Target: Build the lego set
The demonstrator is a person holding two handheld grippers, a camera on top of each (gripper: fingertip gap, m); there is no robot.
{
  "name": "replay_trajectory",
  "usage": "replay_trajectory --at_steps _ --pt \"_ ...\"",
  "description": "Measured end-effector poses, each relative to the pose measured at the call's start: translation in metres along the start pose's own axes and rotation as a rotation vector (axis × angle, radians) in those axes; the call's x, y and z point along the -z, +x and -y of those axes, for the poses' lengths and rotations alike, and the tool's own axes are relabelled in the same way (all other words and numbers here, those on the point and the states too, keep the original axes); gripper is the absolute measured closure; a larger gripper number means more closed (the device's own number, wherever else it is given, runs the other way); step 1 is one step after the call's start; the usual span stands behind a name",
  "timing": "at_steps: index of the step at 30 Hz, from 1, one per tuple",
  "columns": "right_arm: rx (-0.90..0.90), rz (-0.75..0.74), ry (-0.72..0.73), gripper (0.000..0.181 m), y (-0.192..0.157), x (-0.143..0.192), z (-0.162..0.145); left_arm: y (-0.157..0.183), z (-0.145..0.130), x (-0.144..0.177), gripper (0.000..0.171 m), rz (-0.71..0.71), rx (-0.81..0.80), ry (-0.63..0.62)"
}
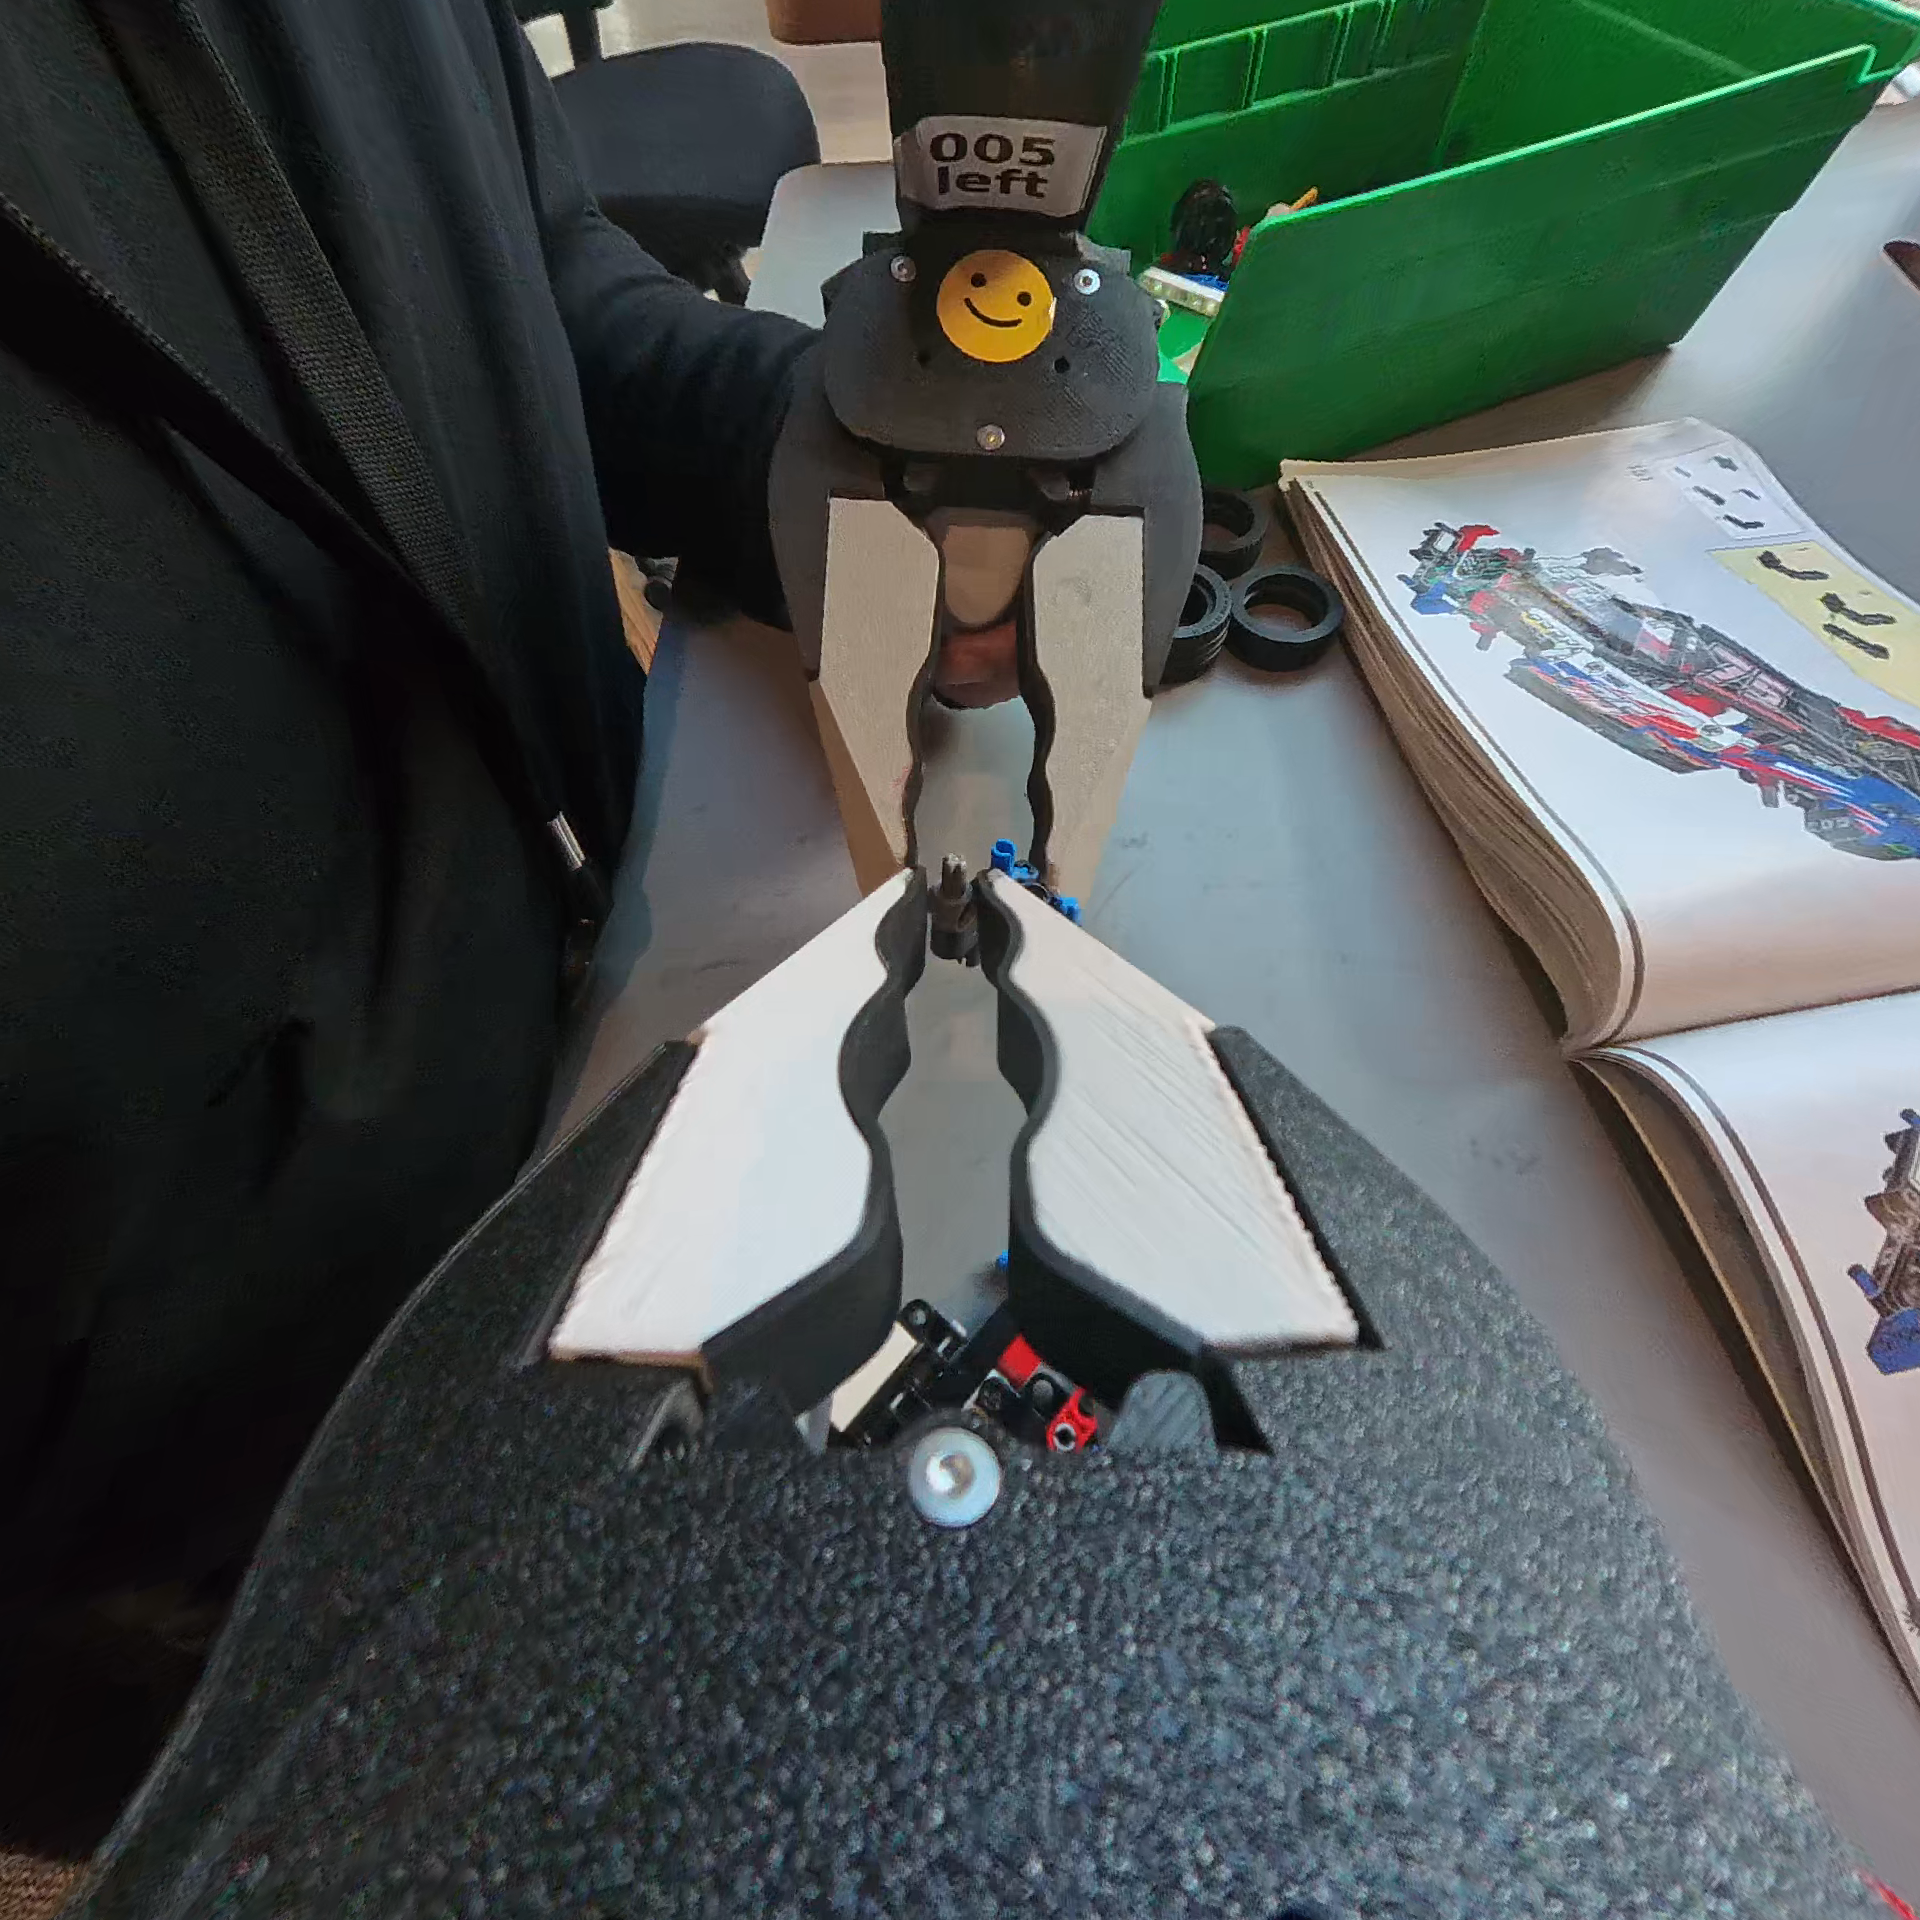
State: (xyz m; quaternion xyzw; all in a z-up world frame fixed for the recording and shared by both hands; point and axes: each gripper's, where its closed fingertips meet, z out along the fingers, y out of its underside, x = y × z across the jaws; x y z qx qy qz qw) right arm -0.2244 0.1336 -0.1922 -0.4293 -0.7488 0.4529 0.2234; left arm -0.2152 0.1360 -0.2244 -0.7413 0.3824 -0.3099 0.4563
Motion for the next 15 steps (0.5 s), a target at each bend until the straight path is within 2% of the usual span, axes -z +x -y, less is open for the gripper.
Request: replay_trajectory --at_steps 8,15 --pt "0.021 0.017 0.040 0.173 -0.0035 0.0026 0.0000 -0.0084 -0.0082 -0.0032 0.146 0.021 0.029 -0.028" --pt "0.006 0.012 0.040 0.173 -0.0057 0.0013 -0.0035 -0.0025 -0.0045 -0.0047 0.147 -0.026 0.050 -0.002"
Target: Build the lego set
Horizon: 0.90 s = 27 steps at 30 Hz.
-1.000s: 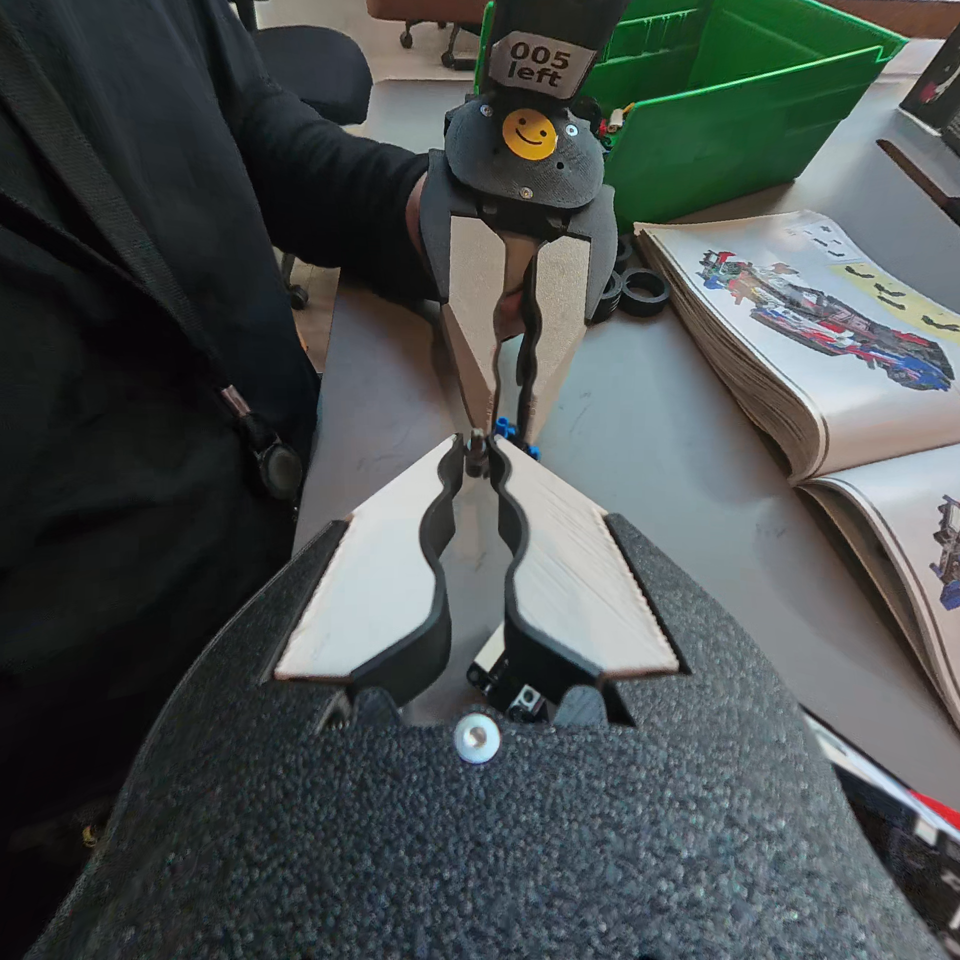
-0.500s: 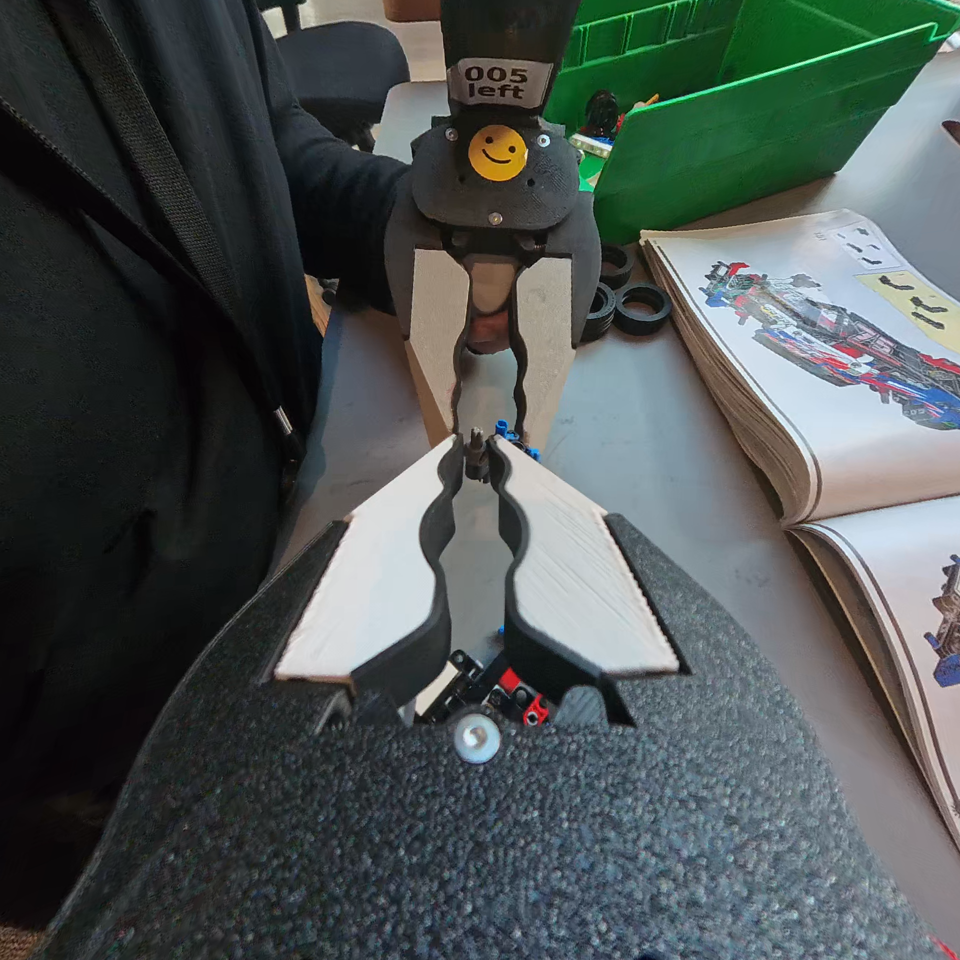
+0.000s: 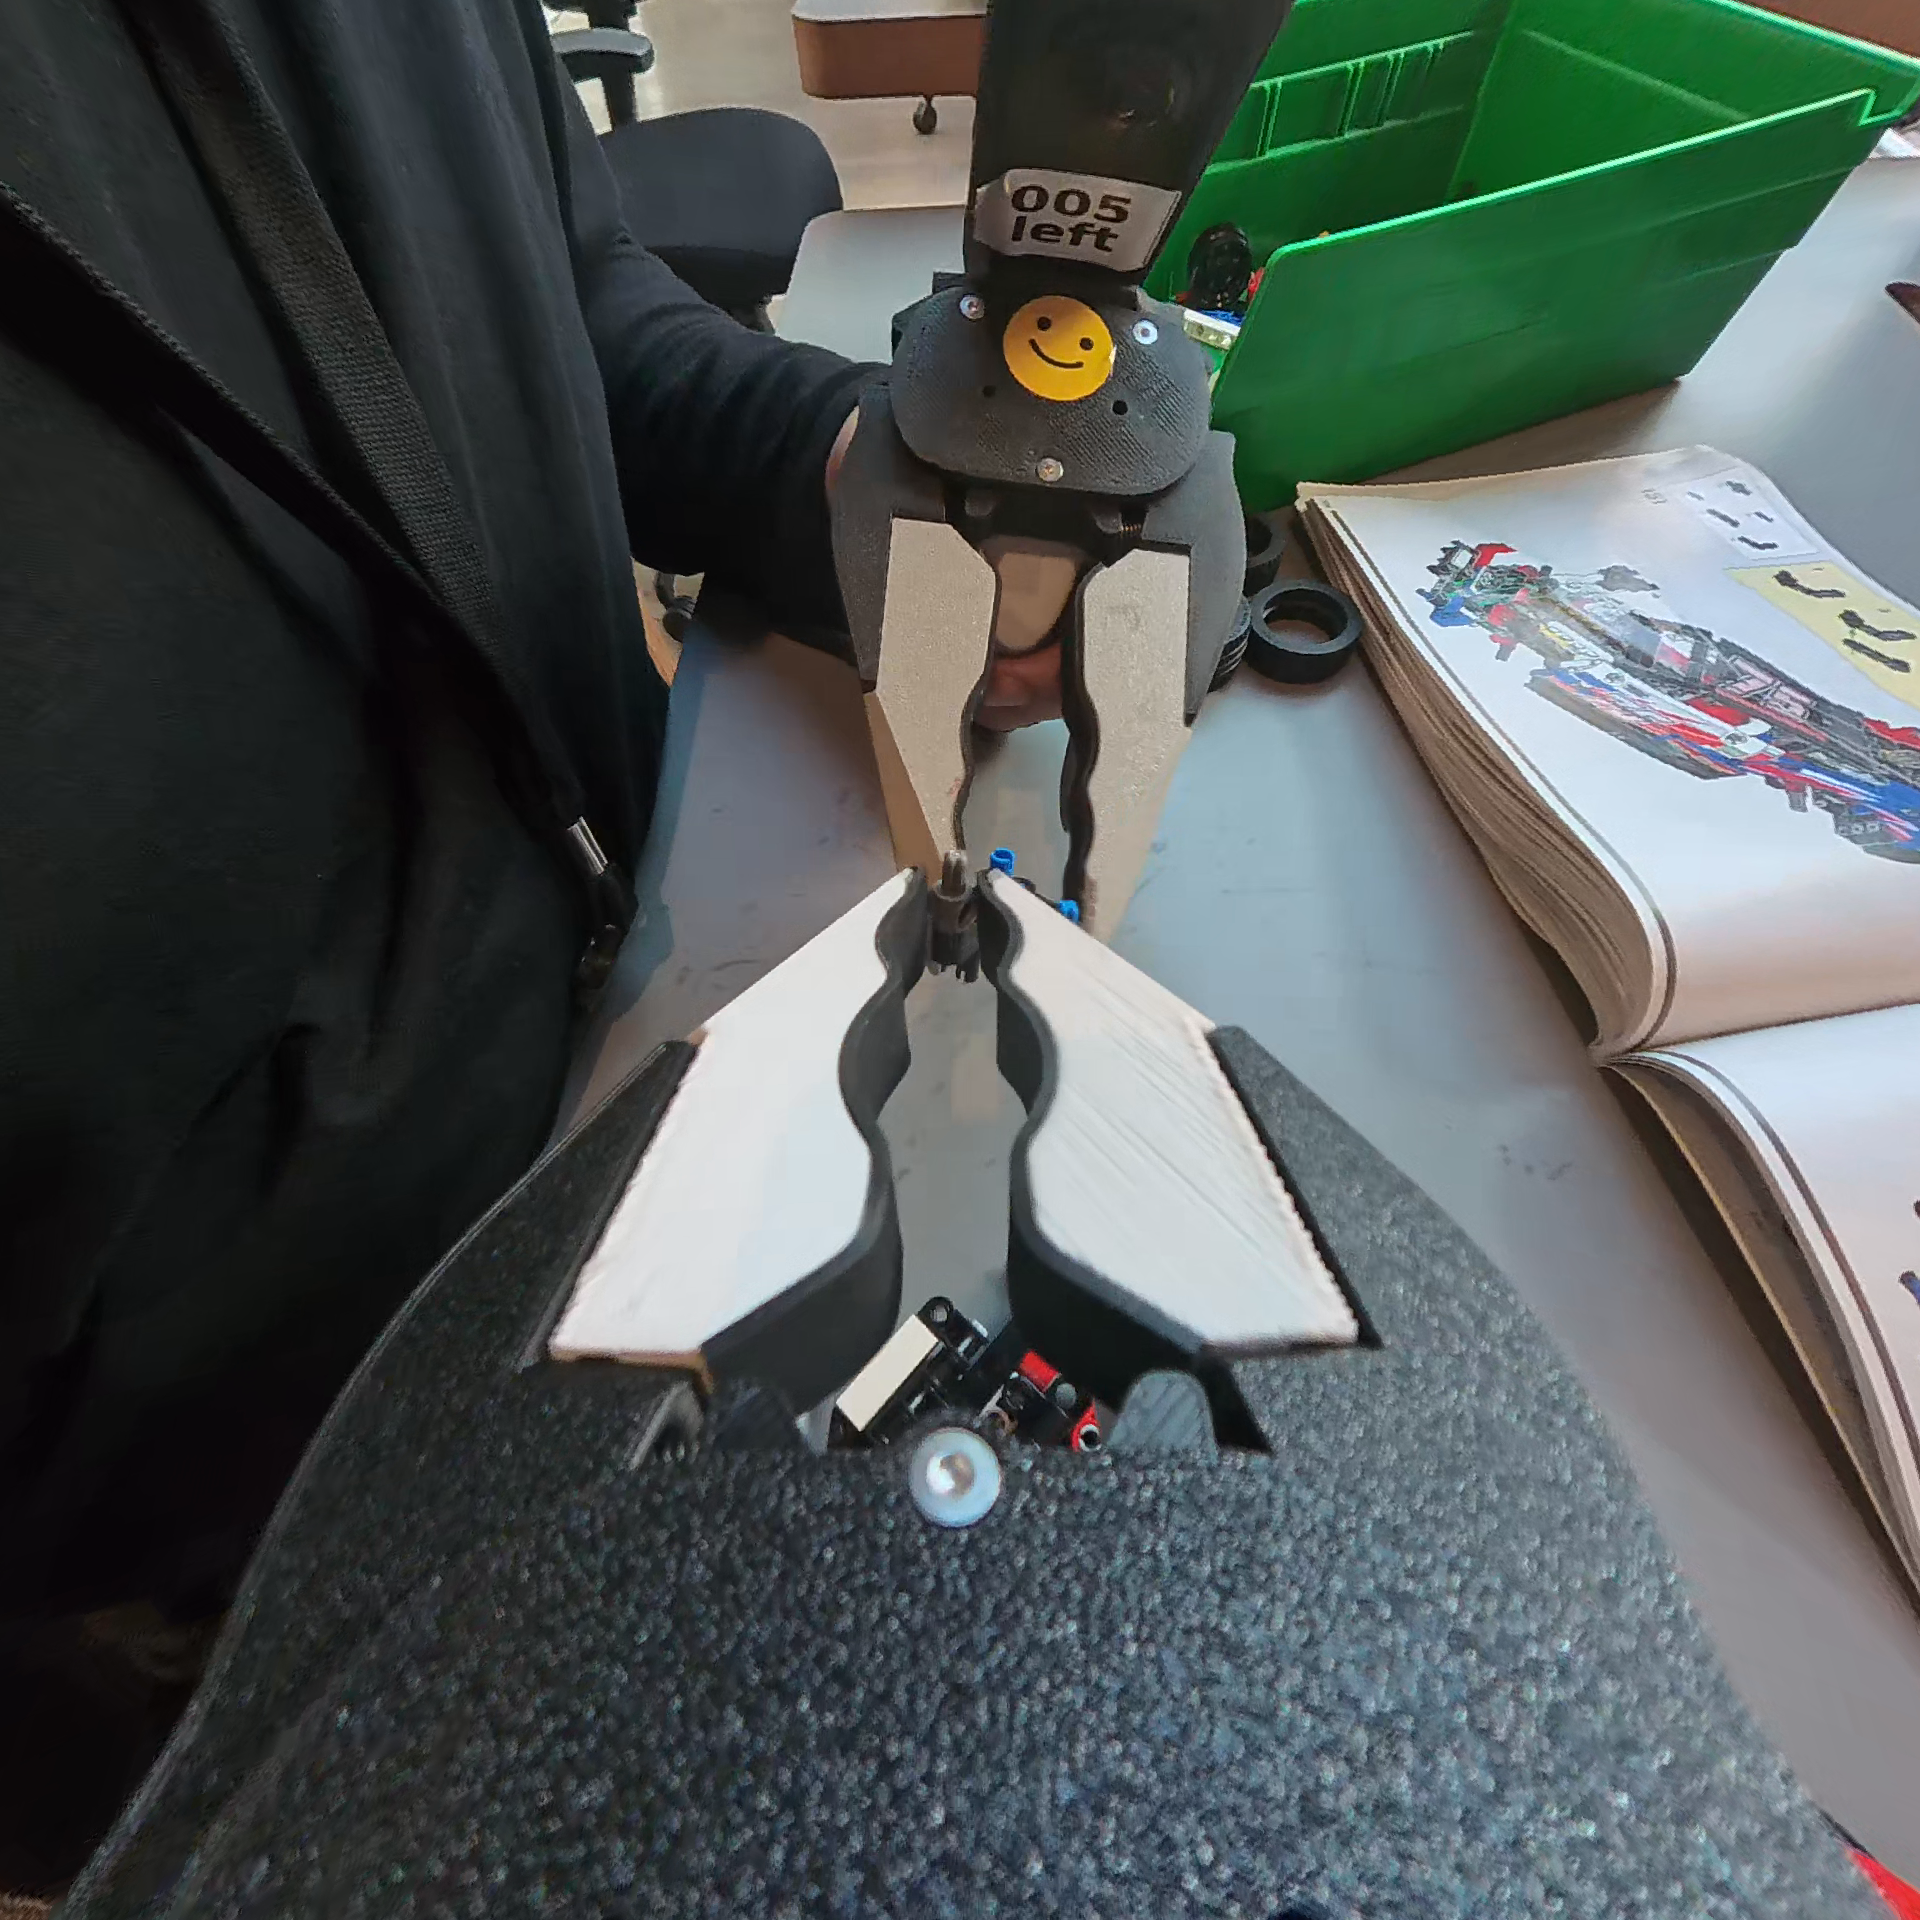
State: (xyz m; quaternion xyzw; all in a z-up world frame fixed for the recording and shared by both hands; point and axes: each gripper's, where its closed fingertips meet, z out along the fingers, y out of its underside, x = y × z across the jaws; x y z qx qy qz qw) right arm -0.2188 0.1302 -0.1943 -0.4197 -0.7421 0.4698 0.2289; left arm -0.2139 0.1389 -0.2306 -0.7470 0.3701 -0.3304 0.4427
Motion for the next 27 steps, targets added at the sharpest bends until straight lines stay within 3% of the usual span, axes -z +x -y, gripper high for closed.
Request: replay_trajectory --at_steps 14,20,27 --pt "-0.032 -0.019 0.022 0.173 -0.005 0.001 0.001 0.014 0.006 -0.003 0.153 -0.042 -0.027 0.021" --pt "-0.041 -0.017 0.023 0.173 -0.008 0.003 0.000 0.013 0.007 0.000 0.163 -0.030 -0.045 0.026" --pt "-0.148 -0.170 -0.071 0.170 0.009 0.008 -0.010 0.003 0.008 0.003 0.166 0.008 -0.015 0.036"
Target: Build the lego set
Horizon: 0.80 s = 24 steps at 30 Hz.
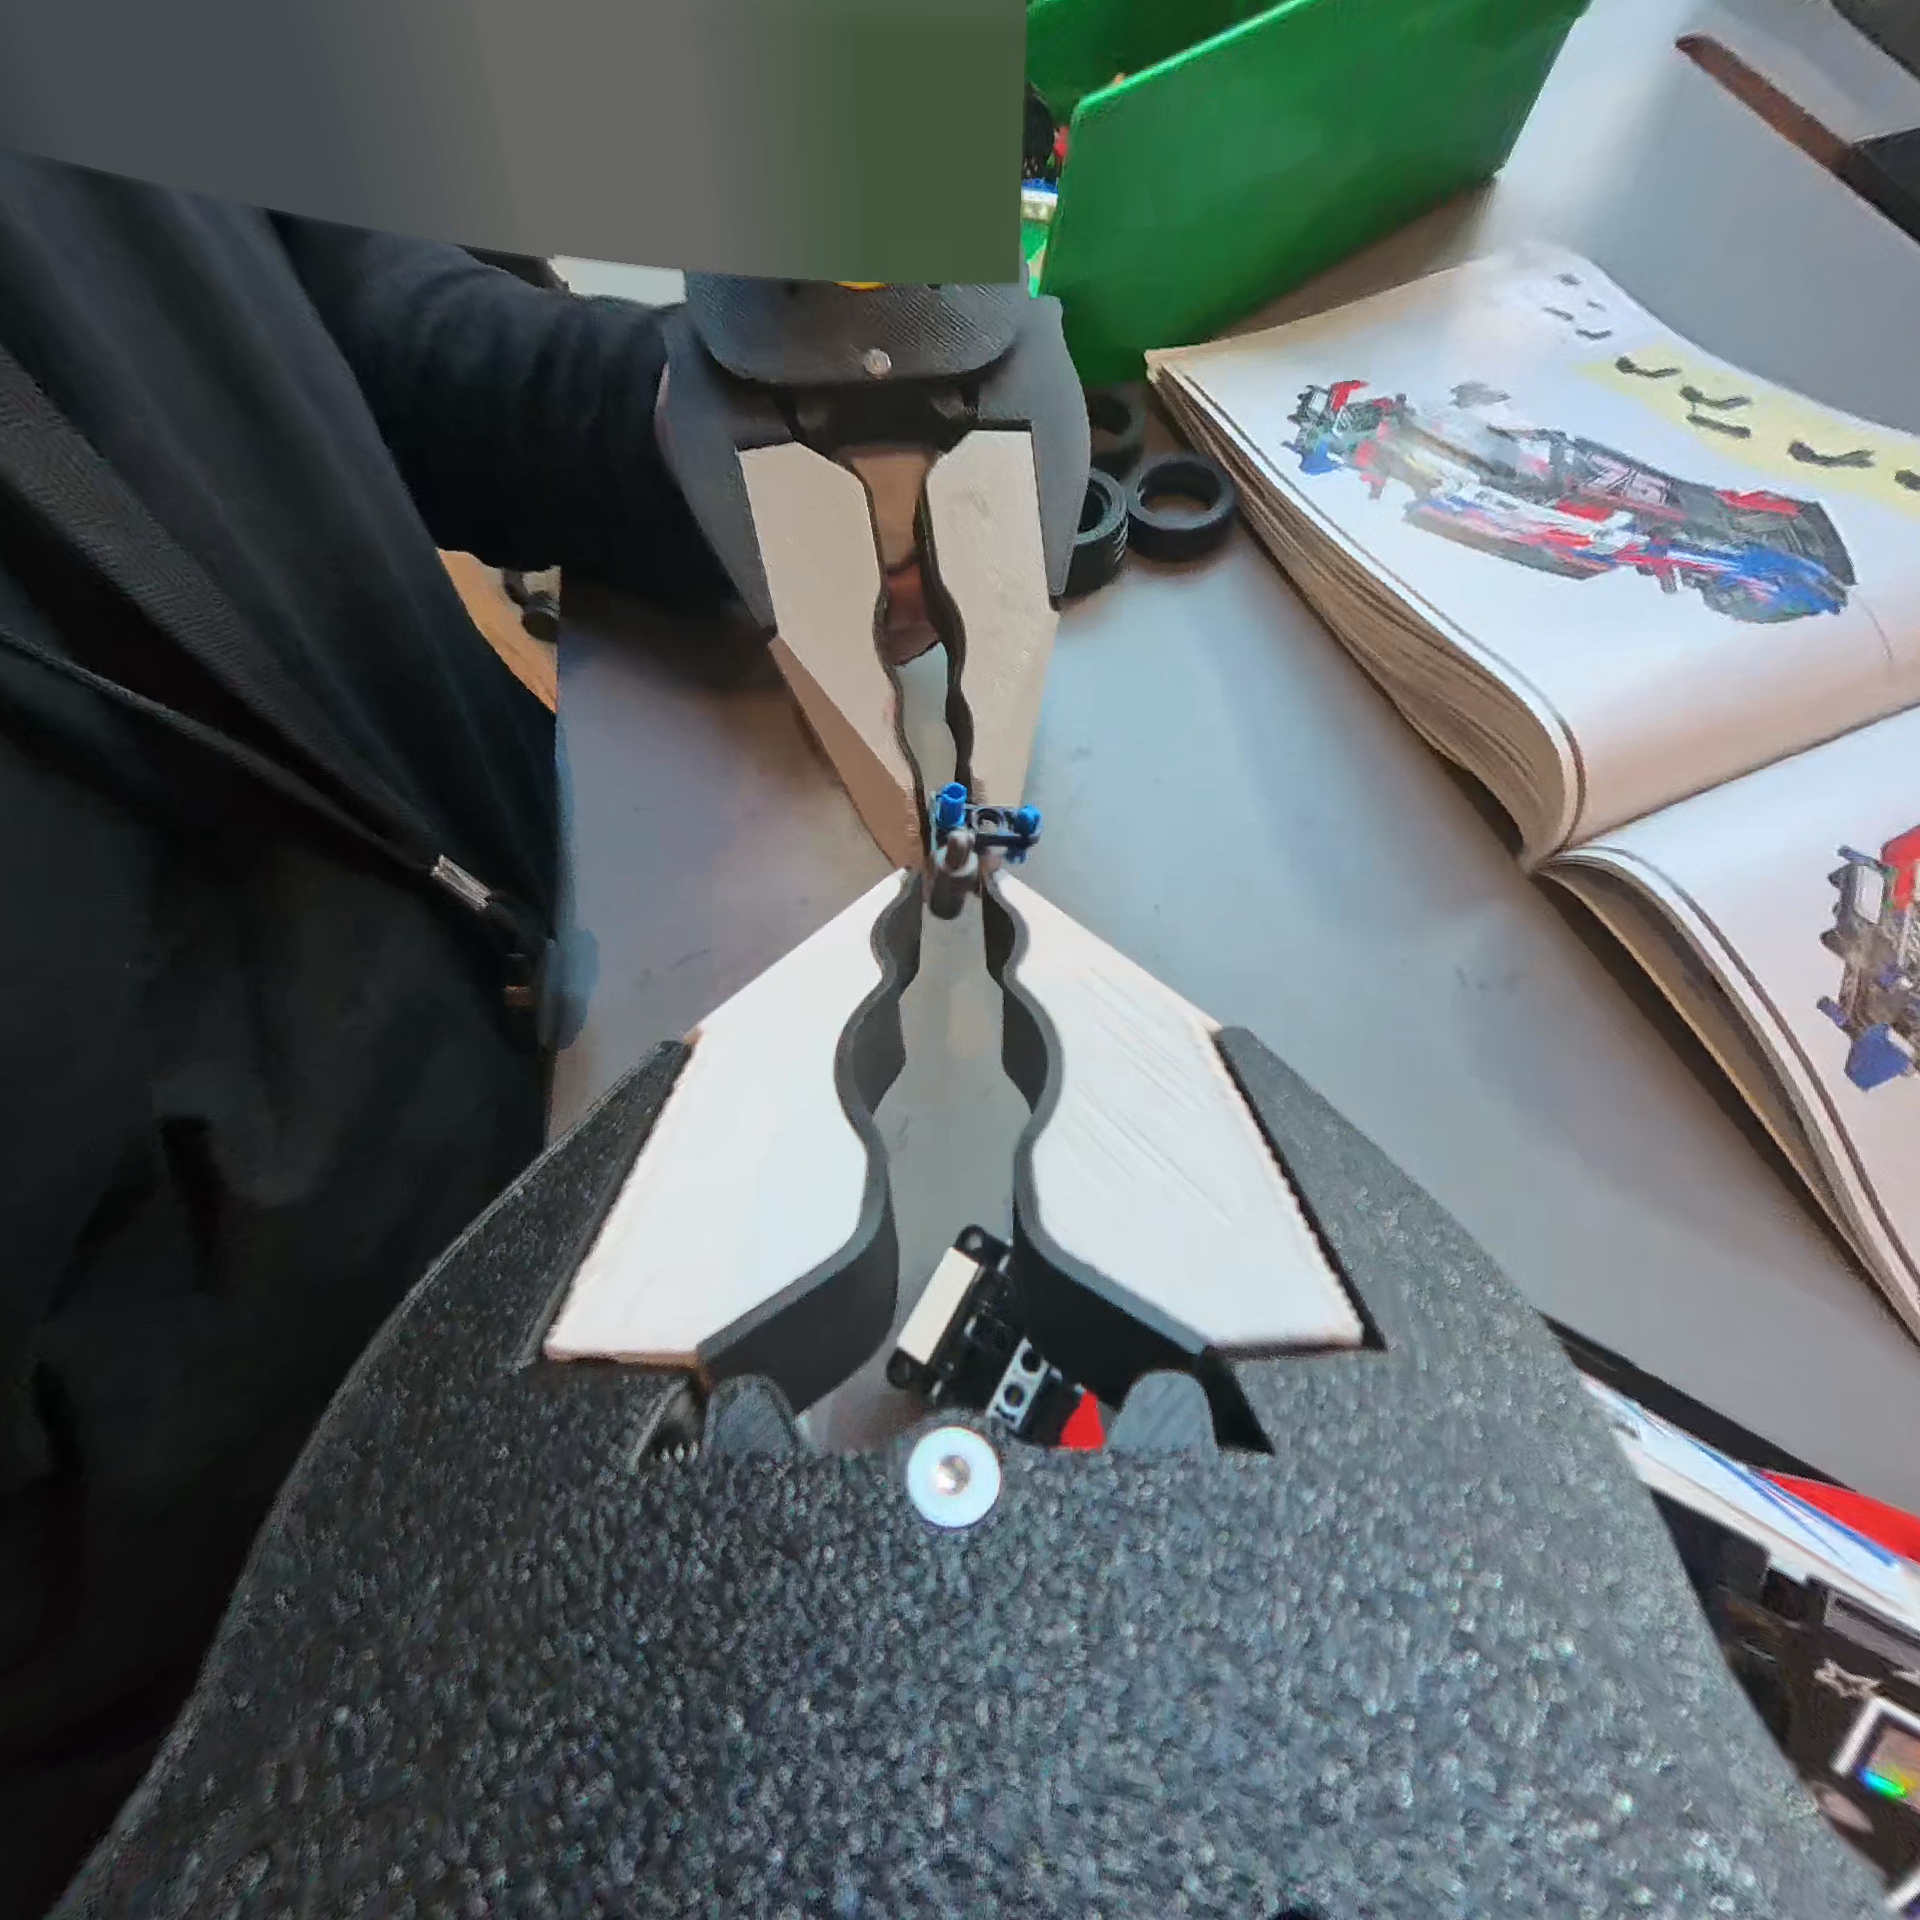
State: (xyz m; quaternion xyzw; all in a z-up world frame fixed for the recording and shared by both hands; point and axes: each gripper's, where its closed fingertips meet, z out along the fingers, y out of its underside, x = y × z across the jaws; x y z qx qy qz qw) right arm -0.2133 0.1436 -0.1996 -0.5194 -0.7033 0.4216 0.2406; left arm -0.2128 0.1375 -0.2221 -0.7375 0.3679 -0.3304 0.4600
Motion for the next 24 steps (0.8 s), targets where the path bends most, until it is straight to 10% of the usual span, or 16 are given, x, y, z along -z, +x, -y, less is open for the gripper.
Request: replay_trajectory --at_steps 24 --pt "0.077 -0.106 -0.085 0.174 -0.0061 -0.0044 -0.0016 0.0044 0.0014 -0.0010 0.167 0.024 -0.080 -0.013"
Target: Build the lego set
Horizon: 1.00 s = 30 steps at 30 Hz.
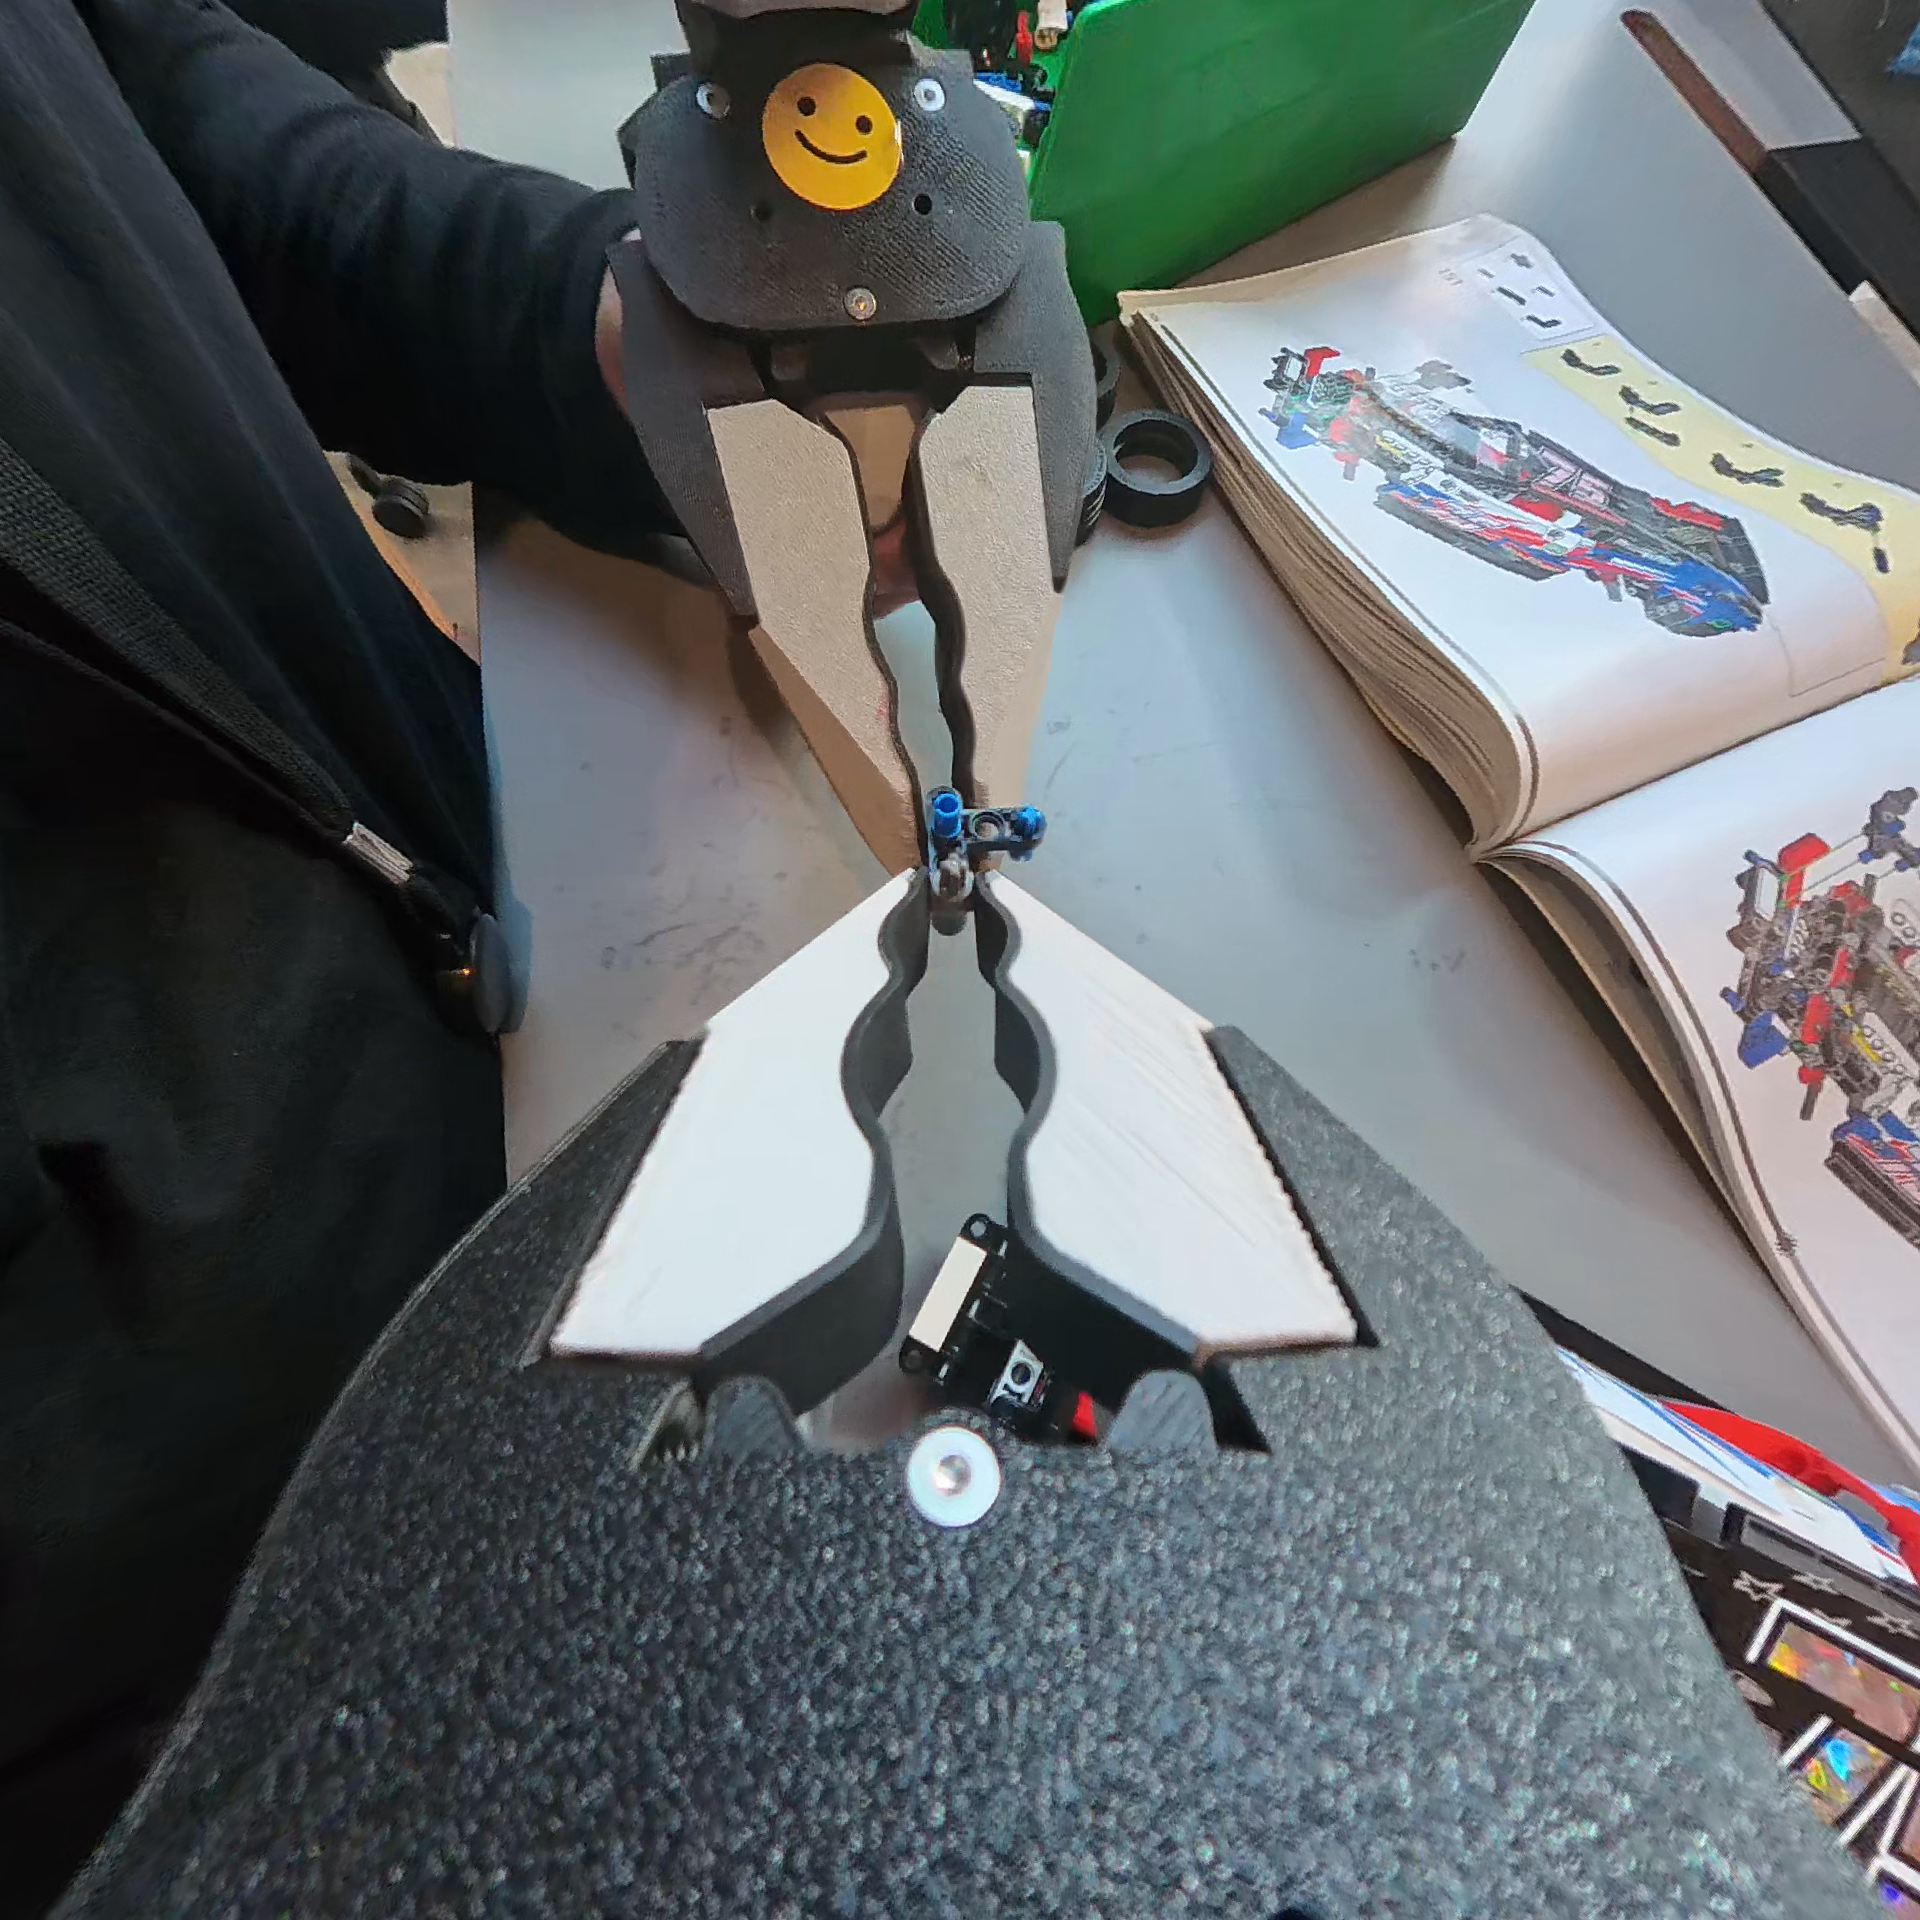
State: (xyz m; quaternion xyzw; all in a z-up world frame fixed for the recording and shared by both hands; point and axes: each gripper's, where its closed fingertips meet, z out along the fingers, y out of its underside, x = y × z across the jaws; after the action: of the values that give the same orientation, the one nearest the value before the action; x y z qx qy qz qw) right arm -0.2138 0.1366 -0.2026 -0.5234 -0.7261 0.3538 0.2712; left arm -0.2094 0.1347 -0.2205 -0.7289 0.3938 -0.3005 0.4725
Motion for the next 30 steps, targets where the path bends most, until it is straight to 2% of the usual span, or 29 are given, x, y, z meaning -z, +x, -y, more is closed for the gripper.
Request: replay_trajectory --at_steps 9,15,23,30 --pt "-0.072 -0.031 0.034 0.174 0.004 0.006 -0.001 -0.004 0.004 0.003 0.153 0.033 0.007 0.020" --pt "-0.166 -0.036 0.094 0.174 0.010 0.017 0.004 -0.006 0.004 0.004 0.155 0.041 0.013 0.019" --pt "-0.219 -0.129 0.143 0.174 0.020 0.036 0.005 -0.006 -0.003 0.000 0.155 0.036 0.027 -0.016" --pt "-0.170 -0.205 0.057 0.174 0.022 0.037 -0.014 -0.003 -0.007 -0.004 0.155 0.027 0.023 -0.037"
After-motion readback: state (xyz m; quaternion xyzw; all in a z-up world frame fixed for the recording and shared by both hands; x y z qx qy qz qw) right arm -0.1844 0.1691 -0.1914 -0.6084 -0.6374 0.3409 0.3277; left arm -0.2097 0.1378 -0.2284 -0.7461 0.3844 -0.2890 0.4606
